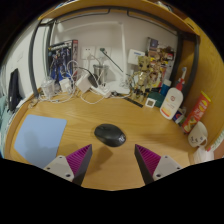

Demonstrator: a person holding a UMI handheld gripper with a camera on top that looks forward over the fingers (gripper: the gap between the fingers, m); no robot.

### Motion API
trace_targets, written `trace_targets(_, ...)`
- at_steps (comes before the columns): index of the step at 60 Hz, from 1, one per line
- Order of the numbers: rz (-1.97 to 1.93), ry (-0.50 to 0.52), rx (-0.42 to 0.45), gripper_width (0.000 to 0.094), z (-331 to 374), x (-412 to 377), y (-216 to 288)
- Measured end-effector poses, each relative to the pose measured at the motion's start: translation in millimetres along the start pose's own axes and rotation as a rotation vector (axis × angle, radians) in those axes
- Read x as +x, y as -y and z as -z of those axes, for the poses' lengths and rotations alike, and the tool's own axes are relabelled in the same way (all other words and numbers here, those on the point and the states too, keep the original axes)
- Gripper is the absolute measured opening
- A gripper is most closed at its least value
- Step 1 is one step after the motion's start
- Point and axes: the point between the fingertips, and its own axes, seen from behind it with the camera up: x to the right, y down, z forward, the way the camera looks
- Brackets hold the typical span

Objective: Arrange mouse

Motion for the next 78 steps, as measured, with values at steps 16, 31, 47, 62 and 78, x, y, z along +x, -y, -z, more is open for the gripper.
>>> trace_targets(16,-0.002,0.051,-0.052,0.0851,-74,9,20)
trace_targets(31,-0.108,0.061,-0.069,0.0692,-110,32,36)
trace_targets(47,-0.144,0.019,-0.044,0.0360,-113,40,37)
trace_targets(62,-0.156,-0.019,-0.050,0.0274,-105,46,43)
trace_targets(78,-0.160,-0.069,0.292,0.0276,27,52,233)
